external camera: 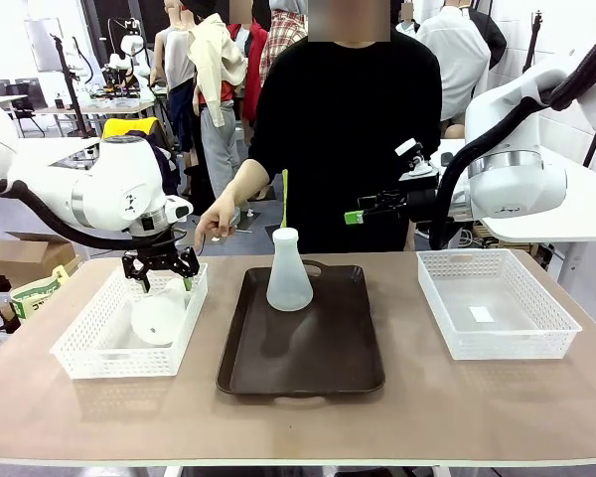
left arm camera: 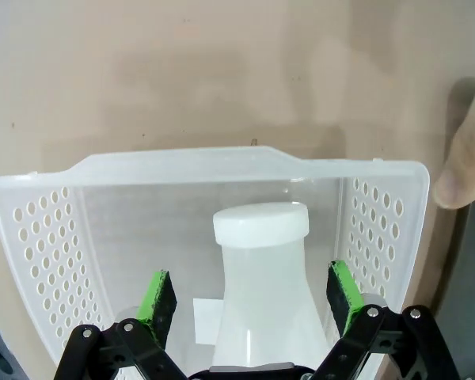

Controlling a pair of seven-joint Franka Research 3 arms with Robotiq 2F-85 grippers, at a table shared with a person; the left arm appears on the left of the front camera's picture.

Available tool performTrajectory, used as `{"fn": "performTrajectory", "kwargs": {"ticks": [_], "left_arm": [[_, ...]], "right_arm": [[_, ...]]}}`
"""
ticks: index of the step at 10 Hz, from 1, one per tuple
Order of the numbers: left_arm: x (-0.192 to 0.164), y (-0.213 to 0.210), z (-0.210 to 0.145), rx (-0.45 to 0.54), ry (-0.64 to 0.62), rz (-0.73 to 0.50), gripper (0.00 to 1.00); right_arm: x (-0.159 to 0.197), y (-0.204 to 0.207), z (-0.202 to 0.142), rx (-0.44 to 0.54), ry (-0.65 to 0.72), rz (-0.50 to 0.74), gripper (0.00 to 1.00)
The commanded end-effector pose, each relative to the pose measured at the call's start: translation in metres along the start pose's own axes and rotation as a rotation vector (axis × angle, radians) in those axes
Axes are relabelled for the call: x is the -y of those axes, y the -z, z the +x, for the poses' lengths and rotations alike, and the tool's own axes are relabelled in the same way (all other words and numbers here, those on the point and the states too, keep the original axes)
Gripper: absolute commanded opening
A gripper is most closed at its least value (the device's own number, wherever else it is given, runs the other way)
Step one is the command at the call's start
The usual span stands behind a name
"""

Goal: Prepare the laboratory tools.
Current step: Pick up the Big flask that the person points to.

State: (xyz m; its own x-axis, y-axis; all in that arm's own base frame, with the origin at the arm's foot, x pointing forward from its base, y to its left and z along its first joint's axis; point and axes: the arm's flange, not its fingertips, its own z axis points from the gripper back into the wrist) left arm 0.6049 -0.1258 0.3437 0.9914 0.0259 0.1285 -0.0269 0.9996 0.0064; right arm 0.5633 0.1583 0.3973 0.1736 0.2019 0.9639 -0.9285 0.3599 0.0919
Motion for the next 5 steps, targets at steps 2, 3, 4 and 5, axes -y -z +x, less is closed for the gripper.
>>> {"fn": "performTrajectory", "kwargs": {"ticks": [2, 3, 4, 5], "left_arm": [[0.0065, 0.0038, 0.0109, -0.023, -0.025, -0.003, 1.0], [0.0051, 0.0064, 0.013, -0.041, -0.025, -0.015, 1.0], [0.0034, 0.0075, 0.0139, -0.056, -0.035, -0.022, 0.91], [0.0028, 0.0075, 0.0136, -0.067, -0.03, -0.034, 0.72]], "right_arm": [[0.0008, 0.0004, 0.0005, -0.01, 0.006, 0.006, 1.0], [0.0008, 0.0004, 0.0005, -0.01, 0.006, 0.006, 1.0], [0.0008, 0.0004, 0.0005, -0.01, 0.006, 0.006, 1.0], [0.0008, 0.0004, 0.0005, -0.01, 0.006, 0.006, 1.0]]}}
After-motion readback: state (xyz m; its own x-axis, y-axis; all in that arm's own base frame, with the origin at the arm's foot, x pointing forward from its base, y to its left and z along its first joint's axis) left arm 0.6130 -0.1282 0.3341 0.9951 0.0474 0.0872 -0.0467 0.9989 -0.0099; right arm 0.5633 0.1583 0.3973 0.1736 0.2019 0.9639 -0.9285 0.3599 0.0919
